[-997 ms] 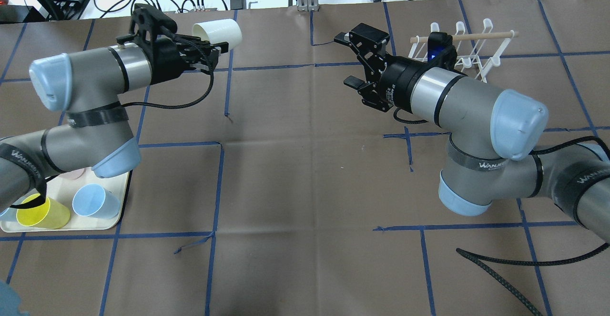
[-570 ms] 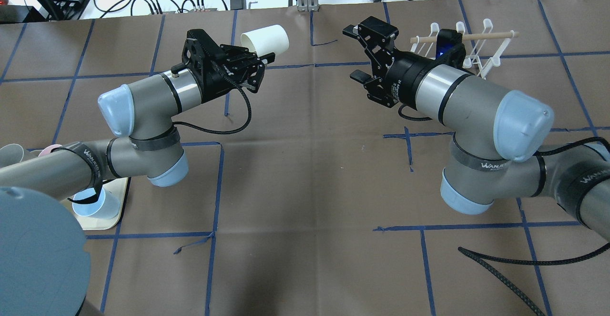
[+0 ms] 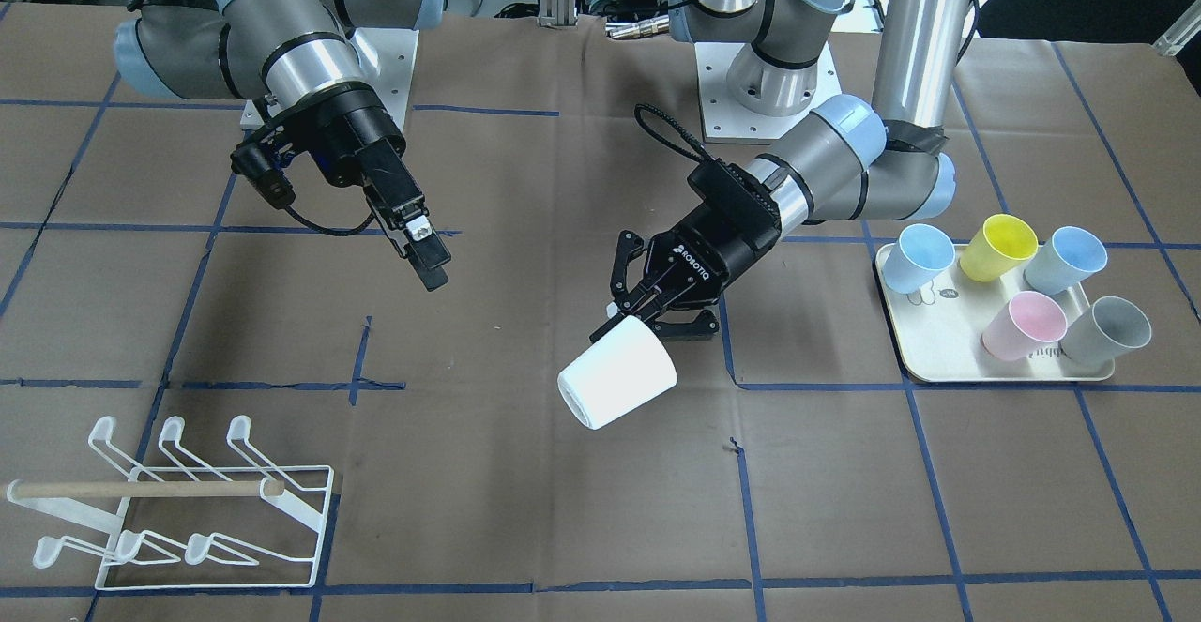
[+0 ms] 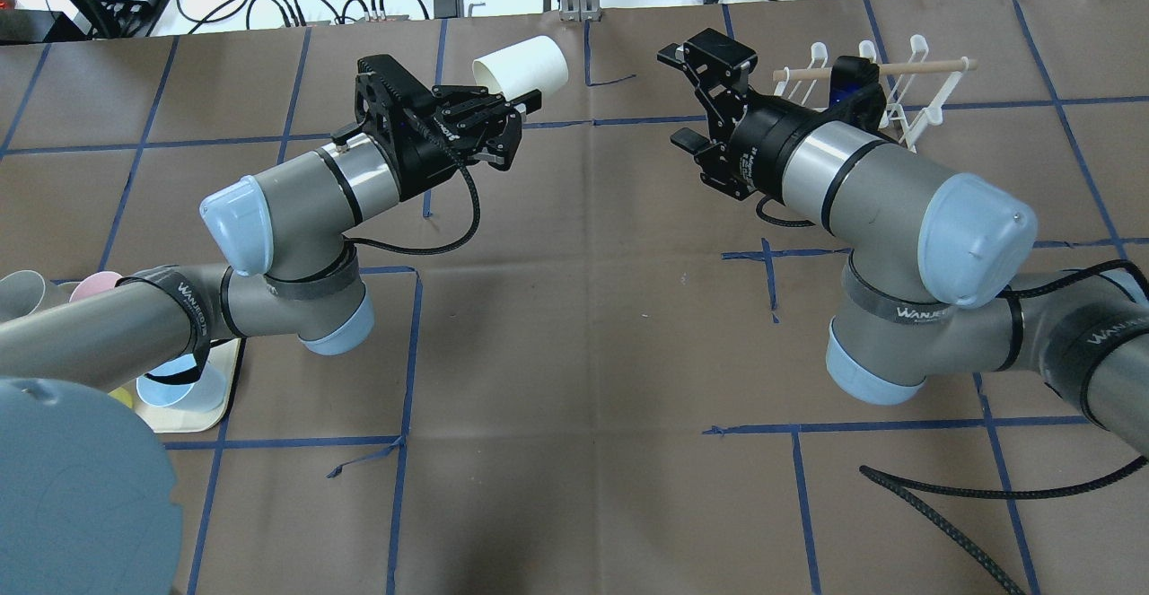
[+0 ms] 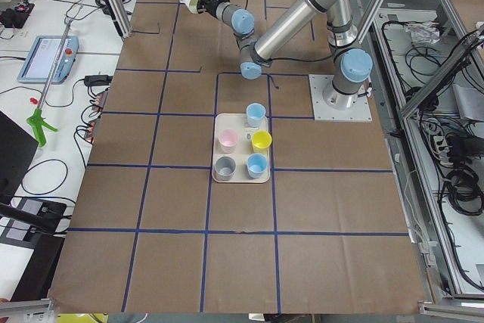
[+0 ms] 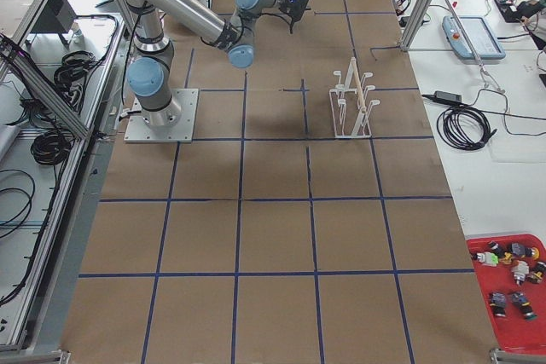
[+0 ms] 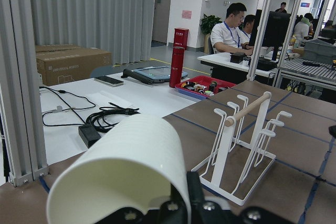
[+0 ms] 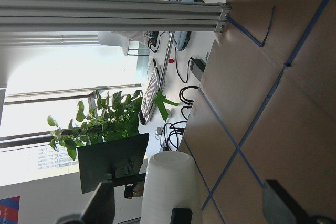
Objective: Transfer IKEA cup to right arm and place on rack
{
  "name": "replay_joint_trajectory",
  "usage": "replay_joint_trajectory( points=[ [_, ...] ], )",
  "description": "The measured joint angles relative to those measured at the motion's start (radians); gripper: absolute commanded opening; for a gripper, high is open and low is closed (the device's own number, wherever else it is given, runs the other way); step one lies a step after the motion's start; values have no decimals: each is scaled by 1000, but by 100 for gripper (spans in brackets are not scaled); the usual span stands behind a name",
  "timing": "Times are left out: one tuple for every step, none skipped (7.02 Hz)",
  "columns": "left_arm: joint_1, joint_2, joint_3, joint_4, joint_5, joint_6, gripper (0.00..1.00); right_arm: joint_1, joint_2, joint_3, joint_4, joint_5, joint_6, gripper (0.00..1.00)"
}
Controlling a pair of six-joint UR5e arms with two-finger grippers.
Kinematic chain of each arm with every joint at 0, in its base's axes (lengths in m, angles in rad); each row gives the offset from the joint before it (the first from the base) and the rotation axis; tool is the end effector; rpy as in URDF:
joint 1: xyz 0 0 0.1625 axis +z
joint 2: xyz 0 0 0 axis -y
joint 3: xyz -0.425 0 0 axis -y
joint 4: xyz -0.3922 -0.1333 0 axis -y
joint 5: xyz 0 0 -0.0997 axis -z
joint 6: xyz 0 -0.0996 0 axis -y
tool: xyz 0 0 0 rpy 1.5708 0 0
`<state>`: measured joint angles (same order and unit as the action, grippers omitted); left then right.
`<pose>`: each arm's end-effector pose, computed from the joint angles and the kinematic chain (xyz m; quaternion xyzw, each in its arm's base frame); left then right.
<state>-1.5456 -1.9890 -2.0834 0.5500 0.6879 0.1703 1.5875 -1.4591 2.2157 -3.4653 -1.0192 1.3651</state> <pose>-0.1975 -0.5077 0.3053 -0.2931 -0.7294 0.5389 0.3027 0.1930 -0.4482 0.3705 0.3914 0.7249 -0.2533 0.5071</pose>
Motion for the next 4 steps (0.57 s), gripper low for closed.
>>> replay_joint_trajectory(
  points=[
    [-8,11,-5,-14,22,-10,0,16,6,-1,-16,-17,8,96],
    [-12,30,-8,-45,41,-14,0,43,21,-8,-40,-52,37,97],
    [-14,48,-10,-78,57,-15,0,76,52,-29,-78,-94,71,99],
    [-16,59,-10,-95,66,-15,0,107,104,-73,-117,-118,91,99]
  ],
)
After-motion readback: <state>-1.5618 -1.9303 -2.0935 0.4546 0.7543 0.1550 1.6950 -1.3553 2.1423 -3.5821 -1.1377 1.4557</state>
